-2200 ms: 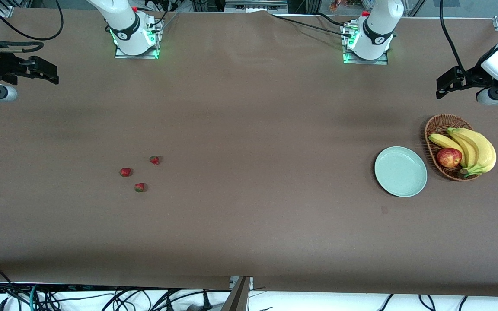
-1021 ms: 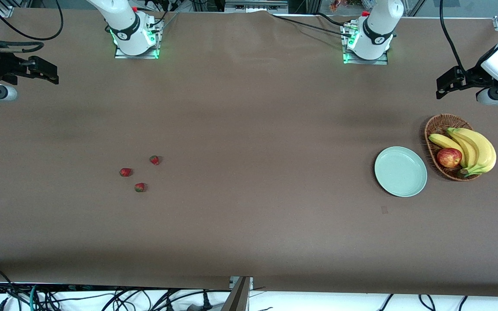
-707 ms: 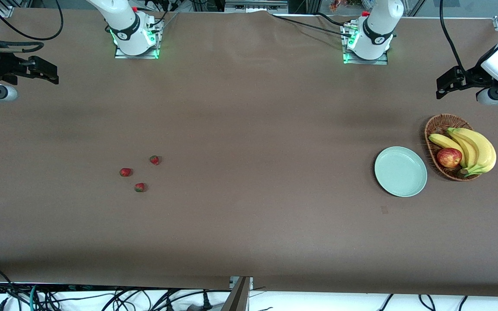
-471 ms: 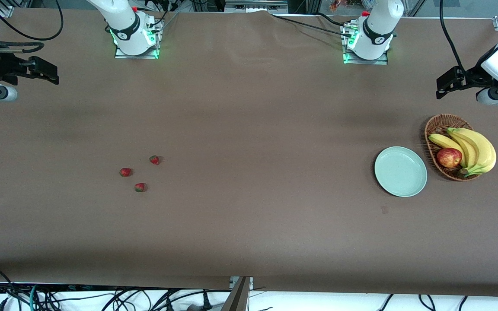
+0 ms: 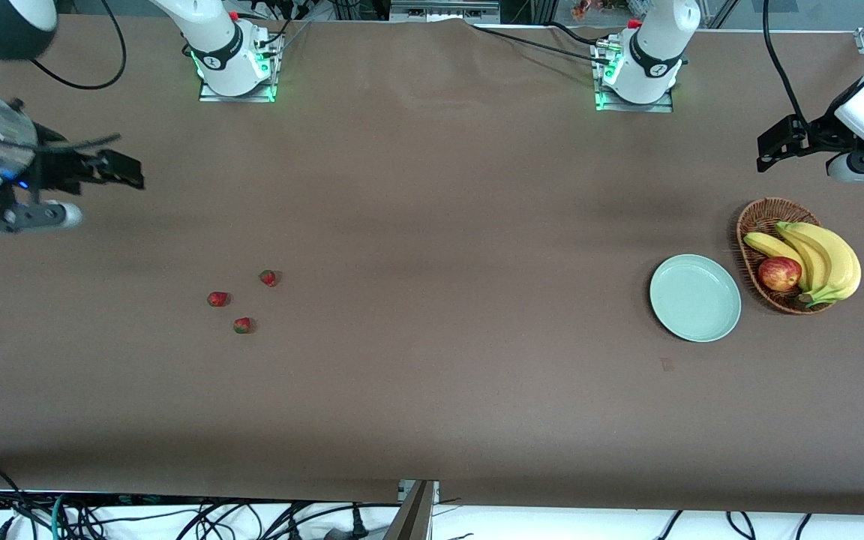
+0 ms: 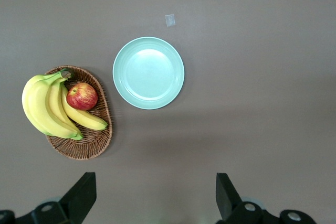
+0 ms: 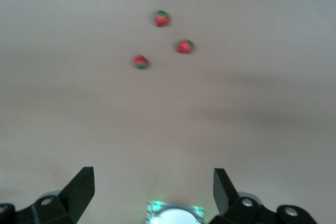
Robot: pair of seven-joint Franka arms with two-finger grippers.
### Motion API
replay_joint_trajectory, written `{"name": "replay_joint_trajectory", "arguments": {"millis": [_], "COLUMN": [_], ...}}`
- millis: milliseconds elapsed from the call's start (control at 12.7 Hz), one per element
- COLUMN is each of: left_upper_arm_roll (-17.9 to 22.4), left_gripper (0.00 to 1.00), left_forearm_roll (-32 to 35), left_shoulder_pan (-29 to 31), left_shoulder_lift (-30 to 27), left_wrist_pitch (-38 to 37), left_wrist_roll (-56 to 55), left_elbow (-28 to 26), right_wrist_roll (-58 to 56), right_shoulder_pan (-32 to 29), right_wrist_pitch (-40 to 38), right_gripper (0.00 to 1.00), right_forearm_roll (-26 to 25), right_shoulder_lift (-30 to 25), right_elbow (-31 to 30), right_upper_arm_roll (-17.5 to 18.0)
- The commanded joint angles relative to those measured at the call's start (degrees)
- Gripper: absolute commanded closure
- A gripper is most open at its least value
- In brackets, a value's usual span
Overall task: Collect all strawberries into plate
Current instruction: 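Reach the right gripper down to the strawberries and grasp one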
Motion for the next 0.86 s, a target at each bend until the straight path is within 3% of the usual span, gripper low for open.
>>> {"name": "replay_joint_trajectory", "arguments": {"millis": [0,471,786], "left_upper_arm_roll": [-0.16,-0.16,-0.16], "left_gripper": [0.00,0.00,0.00], "left_forearm_roll": [-1.02,-1.02,-1.02], "left_shoulder_pan": [0.22,0.22,0.22], "left_shoulder_lift": [0.03,0.03,0.03], "left_wrist_pitch": [-1.22,-1.22,-1.22], "left_wrist_roll": [0.07,0.07,0.07], "left_elbow": [1.12,1.12,1.12], "right_wrist_roll": [-0.12,0.41,-1.60], "right_shoulder_pan": [1.74,7.90,8.08], "right_wrist_pitch": [5.27,18.97,35.40], "right_gripper": [0.00,0.00,0.00], "right_forearm_roll": [2.44,2.27,1.39], "right_shoulder_lift": [7.47,19.78,21.73], "right_elbow": [1.25,-0.50,-11.20], "right_upper_arm_roll": [0.13,0.13,0.04]}}
